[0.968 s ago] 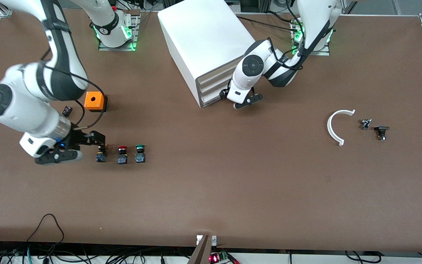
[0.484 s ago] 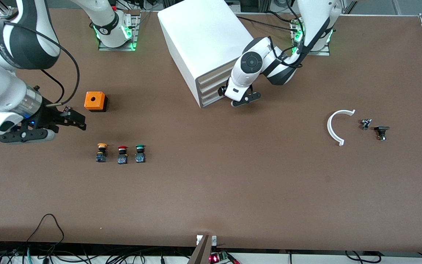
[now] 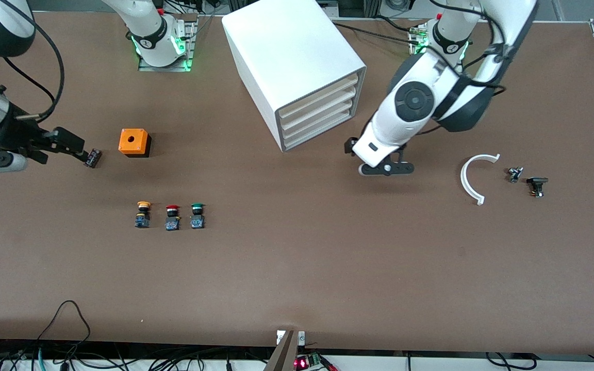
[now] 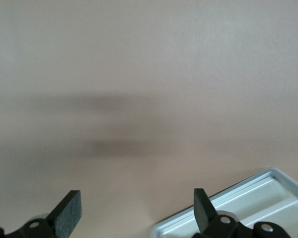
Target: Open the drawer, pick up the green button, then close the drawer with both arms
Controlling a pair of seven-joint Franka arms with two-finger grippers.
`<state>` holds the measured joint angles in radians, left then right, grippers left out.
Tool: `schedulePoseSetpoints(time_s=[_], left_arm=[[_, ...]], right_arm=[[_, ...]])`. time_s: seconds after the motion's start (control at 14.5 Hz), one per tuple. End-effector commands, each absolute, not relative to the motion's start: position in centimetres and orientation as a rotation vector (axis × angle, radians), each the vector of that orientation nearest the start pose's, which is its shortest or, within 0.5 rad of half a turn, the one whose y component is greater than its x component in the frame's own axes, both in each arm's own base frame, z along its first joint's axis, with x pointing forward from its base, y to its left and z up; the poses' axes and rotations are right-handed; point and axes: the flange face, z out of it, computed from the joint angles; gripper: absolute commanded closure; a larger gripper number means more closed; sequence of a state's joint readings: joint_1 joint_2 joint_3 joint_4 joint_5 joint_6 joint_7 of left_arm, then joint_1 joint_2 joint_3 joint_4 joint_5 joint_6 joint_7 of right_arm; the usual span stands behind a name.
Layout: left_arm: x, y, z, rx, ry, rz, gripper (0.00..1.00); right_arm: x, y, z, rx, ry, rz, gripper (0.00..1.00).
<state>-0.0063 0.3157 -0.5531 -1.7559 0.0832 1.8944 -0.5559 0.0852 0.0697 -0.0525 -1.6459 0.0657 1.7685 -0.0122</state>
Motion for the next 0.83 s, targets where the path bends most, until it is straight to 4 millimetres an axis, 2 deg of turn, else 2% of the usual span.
schedulePoseSetpoints(time_s=[0.0, 0.07, 0.21, 0.28, 0.41, 0.48, 0.62, 0.76], left_arm=[[56.0, -28.2, 48.0, -3.079, 0.280, 0.257, 0.01], [56.7, -27.0, 50.3, -3.092, 0.294, 0.260, 0.01], [57.1, -22.5, 55.0, -3.123, 0.362, 0.156, 0.01], [56.9, -19.6, 56.4, -3.157, 0.411, 0.143, 0.01], [55.9, -13.2, 59.2, -3.204, 0.400, 0.083, 0.00], [55.0, -11.2, 60.6, -3.205, 0.362, 0.047, 0.00], [53.5, -8.6, 61.9, -3.209, 0.296, 0.014, 0.00], [53.6, -7.7, 62.0, -3.209, 0.274, 0.018, 0.00]], right_arm=[[57.2, 2.9, 58.2, -3.107, -0.039, -0.065, 0.00], [56.9, 3.0, 58.3, -3.110, -0.030, -0.039, 0.00], [56.0, 3.3, 58.9, -3.111, 0.009, -0.002, 0.00], [55.4, 4.2, 59.6, -3.112, 0.015, 0.008, 0.00], [54.8, 4.4, 60.3, -3.112, 0.013, 0.004, 0.00], [54.7, 4.5, 60.5, -3.112, 0.008, -0.001, 0.00], [54.7, 4.6, 60.9, -3.112, 0.002, -0.006, 0.00], [54.6, 4.9, 62.2, -3.121, -0.016, -0.024, 0.00]])
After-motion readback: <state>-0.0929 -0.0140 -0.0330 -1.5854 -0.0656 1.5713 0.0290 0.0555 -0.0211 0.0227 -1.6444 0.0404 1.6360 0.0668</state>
